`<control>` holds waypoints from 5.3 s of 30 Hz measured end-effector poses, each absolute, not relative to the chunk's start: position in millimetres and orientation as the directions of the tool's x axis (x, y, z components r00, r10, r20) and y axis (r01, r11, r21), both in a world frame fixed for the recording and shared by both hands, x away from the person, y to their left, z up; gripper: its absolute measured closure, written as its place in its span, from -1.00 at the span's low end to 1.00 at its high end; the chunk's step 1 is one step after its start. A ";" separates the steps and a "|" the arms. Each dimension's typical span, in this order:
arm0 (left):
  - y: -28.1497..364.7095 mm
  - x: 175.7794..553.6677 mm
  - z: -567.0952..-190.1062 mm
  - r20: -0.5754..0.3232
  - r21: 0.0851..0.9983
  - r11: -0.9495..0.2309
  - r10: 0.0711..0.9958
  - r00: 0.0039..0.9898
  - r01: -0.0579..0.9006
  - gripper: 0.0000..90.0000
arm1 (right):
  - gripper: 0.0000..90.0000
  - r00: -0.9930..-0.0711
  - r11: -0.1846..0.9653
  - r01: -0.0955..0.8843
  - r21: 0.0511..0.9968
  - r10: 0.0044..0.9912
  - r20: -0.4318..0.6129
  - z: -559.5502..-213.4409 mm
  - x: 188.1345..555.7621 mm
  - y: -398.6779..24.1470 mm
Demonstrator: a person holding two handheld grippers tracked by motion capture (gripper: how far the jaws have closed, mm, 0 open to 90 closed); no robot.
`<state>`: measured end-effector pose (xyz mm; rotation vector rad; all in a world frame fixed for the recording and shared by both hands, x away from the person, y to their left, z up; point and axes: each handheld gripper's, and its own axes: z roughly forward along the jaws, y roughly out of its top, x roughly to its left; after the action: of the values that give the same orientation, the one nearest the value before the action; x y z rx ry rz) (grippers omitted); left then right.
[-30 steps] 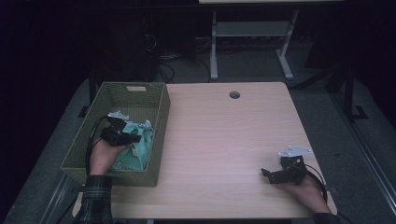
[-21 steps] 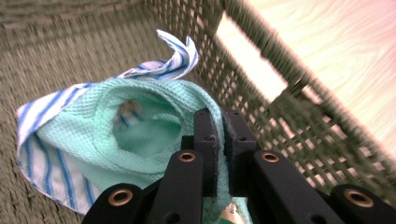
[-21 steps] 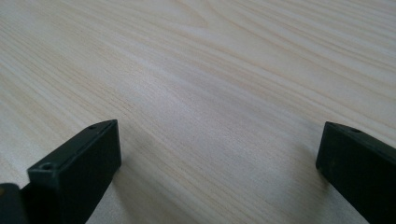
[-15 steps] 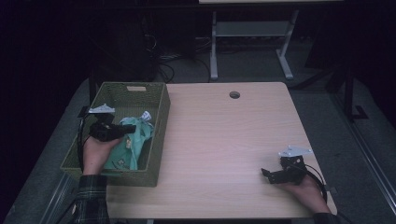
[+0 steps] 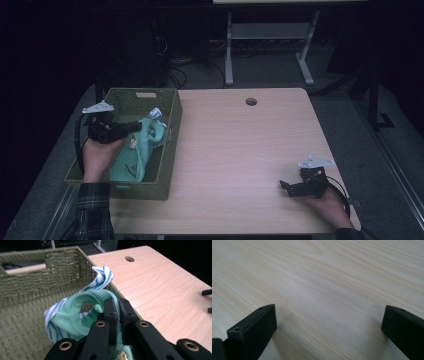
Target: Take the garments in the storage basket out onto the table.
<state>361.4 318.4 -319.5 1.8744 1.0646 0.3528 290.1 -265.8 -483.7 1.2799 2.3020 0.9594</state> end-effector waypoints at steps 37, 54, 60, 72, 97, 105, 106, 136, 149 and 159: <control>307.0 354.1 -230.7 -0.182 0.929 -0.112 0.692 0.699 0.354 0.90 | -1.00 -0.538 0.367 0.615 0.698 0.843 0.032 -483.7 290.1 -265.7; 253.1 348.7 -202.3 -0.139 0.956 -0.121 0.613 0.778 0.266 0.90 | -1.00 -0.538 0.367 0.615 0.698 0.842 0.031 -483.7 290.1 -265.7; 230.5 351.4 -203.6 -0.138 0.958 -0.125 0.586 0.798 0.258 0.90 | -1.00 -0.538 0.367 0.615 0.698 0.842 0.031 -483.7 290.1 -265.7; 185.8 359.2 -225.7 -0.160 0.945 -0.163 0.524 0.836 0.283 0.90 | -1.00 -0.538 0.367 0.615 0.698 0.842 0.031 -483.7 290.1 -265.7; 117.2 361.2 -282.9 -0.203 0.911 -0.225 0.482 0.852 0.344 0.90 | -1.00 -0.538 0.367 0.616 0.698 0.842 0.032 -483.7 290.1 -265.7; 102.4 360.5 -299.3 -0.194 0.907 -0.238 0.497 0.846 0.347 0.90 | -1.00 -0.536 0.364 0.617 0.698 0.843 0.035 -483.6 289.9 -265.5; 97.8 360.6 -304.3 -0.189 0.903 -0.252 0.497 0.847 0.349 0.90 | -1.00 -0.536 0.364 0.618 0.697 0.843 0.035 -483.6 289.9 -265.5; 57.2 357.9 -394.3 -0.132 0.811 -0.444 0.496 0.858 0.381 0.89 | -1.00 -0.537 0.367 0.616 0.697 0.843 0.031 -483.7 289.8 -265.7; 44.8 354.8 -441.8 -0.127 0.724 -0.555 0.477 0.870 0.410 0.88 | -1.00 -0.539 0.369 0.615 0.697 0.842 0.030 -483.6 289.7 -265.8; 42.0 355.5 -459.4 -0.105 0.684 -0.598 0.486 0.868 0.418 0.86 | -1.00 -0.537 0.367 0.616 0.697 0.843 0.031 -483.7 289.7 -265.7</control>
<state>355.5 42.0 -459.4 2.2904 0.6495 0.1179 289.7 -265.7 -483.7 1.2813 2.3019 0.9574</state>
